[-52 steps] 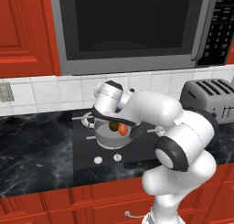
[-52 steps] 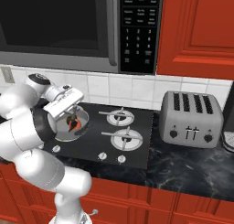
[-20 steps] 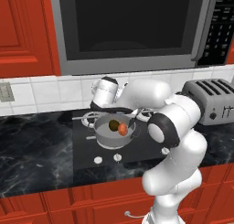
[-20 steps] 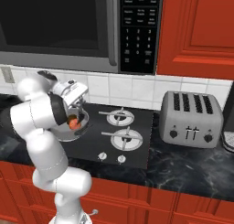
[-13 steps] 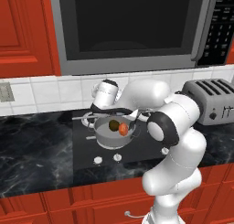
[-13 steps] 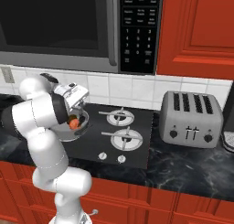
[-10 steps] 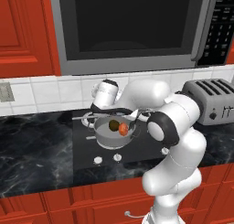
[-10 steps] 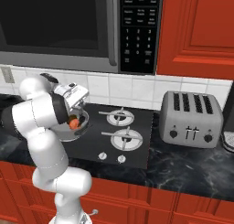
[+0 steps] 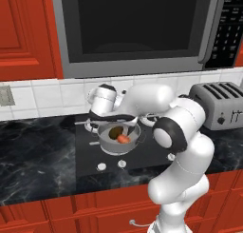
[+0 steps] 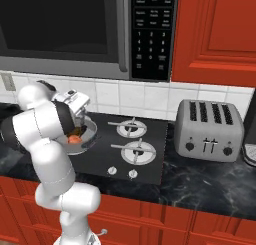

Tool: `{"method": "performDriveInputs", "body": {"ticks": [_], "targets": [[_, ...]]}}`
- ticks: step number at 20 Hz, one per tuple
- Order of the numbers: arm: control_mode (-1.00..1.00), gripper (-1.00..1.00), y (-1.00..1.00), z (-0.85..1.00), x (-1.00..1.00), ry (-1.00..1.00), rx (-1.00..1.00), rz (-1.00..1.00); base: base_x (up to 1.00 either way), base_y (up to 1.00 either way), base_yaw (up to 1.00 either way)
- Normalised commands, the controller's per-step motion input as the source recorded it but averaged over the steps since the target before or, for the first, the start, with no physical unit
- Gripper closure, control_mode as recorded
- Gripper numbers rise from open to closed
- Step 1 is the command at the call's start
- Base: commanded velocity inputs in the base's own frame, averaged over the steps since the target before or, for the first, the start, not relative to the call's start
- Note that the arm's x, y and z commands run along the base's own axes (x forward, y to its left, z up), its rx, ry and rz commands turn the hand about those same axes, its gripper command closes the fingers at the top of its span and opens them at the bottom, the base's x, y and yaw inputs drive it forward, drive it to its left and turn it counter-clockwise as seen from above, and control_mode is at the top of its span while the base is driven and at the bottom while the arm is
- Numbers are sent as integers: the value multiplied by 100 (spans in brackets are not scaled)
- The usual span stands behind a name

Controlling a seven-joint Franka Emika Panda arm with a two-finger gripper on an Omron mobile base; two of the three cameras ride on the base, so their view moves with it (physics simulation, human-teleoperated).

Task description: Put the squash and avocado in the pot. Retrieve the spatula and lightly stir the vegetables in the pot.

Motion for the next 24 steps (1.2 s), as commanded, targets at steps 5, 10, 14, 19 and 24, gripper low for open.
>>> {"method": "performDriveInputs", "body": {"ticks": [5, 10, 14, 19, 24], "targets": [[-100, 100, 20, 0, 0, -1, 0, 22, 0, 0, 0], [-100, 100, -2, 7, 5, -9, 1, 8, 0, 0, 0], [-100, 100, -1, 2, 29, -13, 10, 0, 0, 0, 0], [-100, 100, 0, 10, 15, -4, 11, 0, 0, 0, 0], [-100, 100, 5, -12, 40, 8, 1, 0, 0, 0, 0]]}}
